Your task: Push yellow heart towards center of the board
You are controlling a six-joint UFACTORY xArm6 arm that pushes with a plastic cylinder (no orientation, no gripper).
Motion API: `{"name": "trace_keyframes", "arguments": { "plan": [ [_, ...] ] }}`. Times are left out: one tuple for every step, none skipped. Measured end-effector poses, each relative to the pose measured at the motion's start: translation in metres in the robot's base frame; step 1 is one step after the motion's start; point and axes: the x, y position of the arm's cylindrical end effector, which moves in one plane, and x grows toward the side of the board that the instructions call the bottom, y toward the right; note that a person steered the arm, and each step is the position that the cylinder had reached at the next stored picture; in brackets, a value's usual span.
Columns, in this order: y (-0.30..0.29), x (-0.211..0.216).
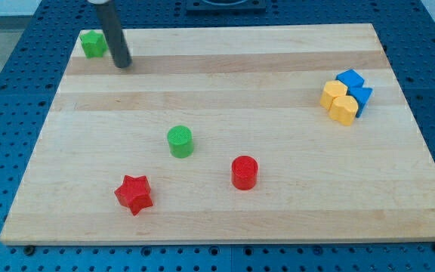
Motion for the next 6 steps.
{"name": "trace_keyframes", "arguments": {
  "plan": [
    [0.055,0.038],
    [0.101,0.091],
    [0.149,0.144],
    [0.197,0.196],
    [0.284,0.231],
    [0.378,0.229]
  ]
}}
